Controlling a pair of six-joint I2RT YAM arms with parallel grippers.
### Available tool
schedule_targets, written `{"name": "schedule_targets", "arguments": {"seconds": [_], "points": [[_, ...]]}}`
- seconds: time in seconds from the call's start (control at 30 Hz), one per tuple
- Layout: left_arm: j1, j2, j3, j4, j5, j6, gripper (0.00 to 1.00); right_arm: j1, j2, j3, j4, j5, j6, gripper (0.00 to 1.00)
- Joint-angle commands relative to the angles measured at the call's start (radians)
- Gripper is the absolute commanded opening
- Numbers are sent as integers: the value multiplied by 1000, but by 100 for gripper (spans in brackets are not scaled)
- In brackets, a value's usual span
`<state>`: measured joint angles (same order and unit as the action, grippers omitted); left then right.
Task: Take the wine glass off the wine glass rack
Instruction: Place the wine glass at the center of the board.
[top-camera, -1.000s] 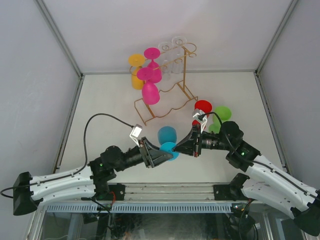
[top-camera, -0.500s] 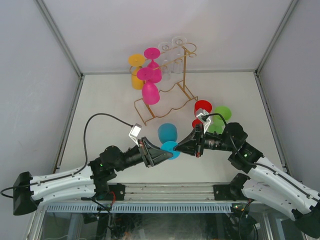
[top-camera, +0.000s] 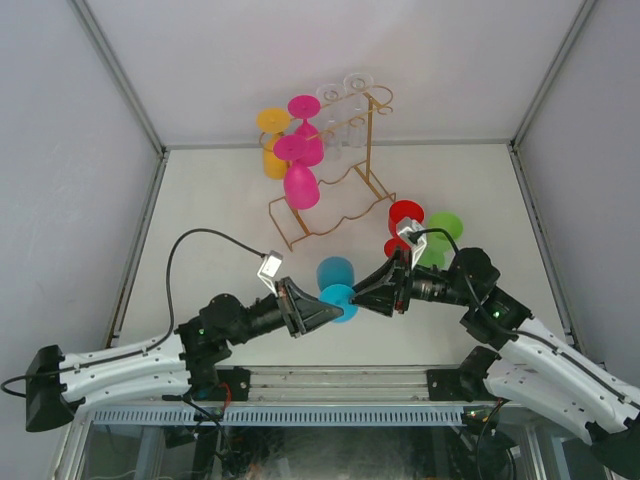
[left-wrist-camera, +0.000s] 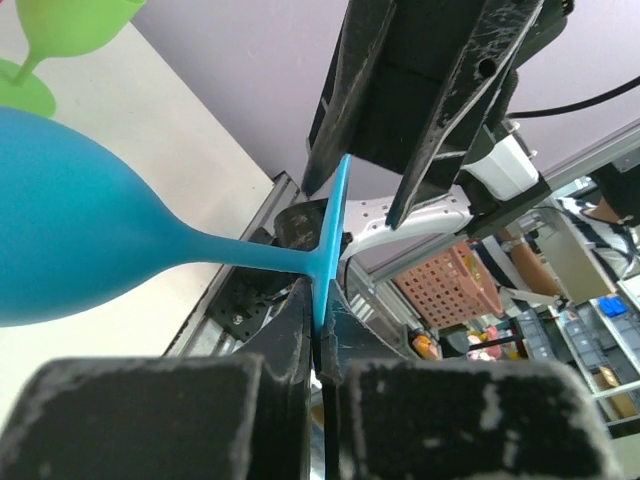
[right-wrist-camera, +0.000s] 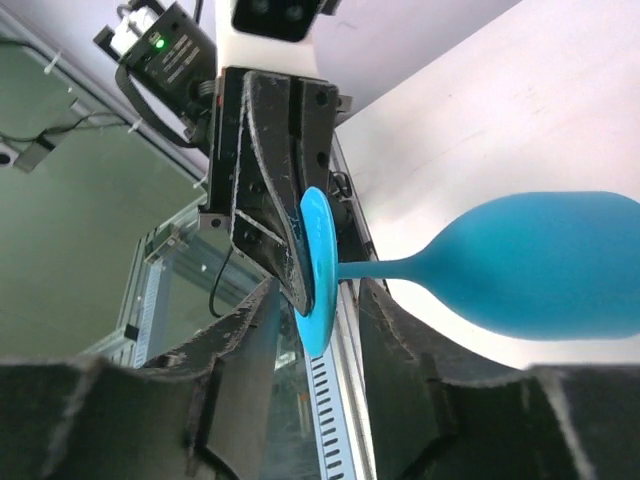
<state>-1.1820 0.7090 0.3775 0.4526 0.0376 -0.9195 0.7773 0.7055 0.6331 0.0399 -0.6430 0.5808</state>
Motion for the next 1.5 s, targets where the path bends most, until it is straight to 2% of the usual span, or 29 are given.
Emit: {"name": "schedule_targets", "arguments": {"seconds": [0.0, 0.1, 0.2, 0.3, 0.43, 0.57, 0.7, 1.03, 1.23, 1.47], "points": [[-2, -59, 3, -91, 5, 173, 0, 7, -46, 58, -102, 134, -33, 42], [-2, -73, 75, -367, 65, 338, 0, 4, -78, 87, -206, 255, -42, 51], [-35, -68, 181, -649, 24, 500, 0, -9, -116, 97, -275, 379, -45, 57], [-87, -82, 213, -759, -27, 629, 0, -35, -150, 97, -326, 495, -33, 62], [-136, -107, 189, -773, -73, 770, 0, -110, -178, 98, -379, 521, 2, 65], [-148, -94, 195, -807, -80, 866, 0, -208, -196, 97, -409, 445, 19, 65], [-161, -71, 204, -832, -42, 955, 0, -257, -198, 90, -403, 348, 16, 66], [-175, -83, 164, -783, 100, 1130, 0, -273, -137, 87, -344, 172, 32, 71], [-178, -110, 145, -778, 134, 1225, 0, -273, -92, 87, -327, 88, 35, 78], [-238, -69, 210, -911, 102, 1373, 0, -271, -47, 76, -295, -2, 77, 84]]}}
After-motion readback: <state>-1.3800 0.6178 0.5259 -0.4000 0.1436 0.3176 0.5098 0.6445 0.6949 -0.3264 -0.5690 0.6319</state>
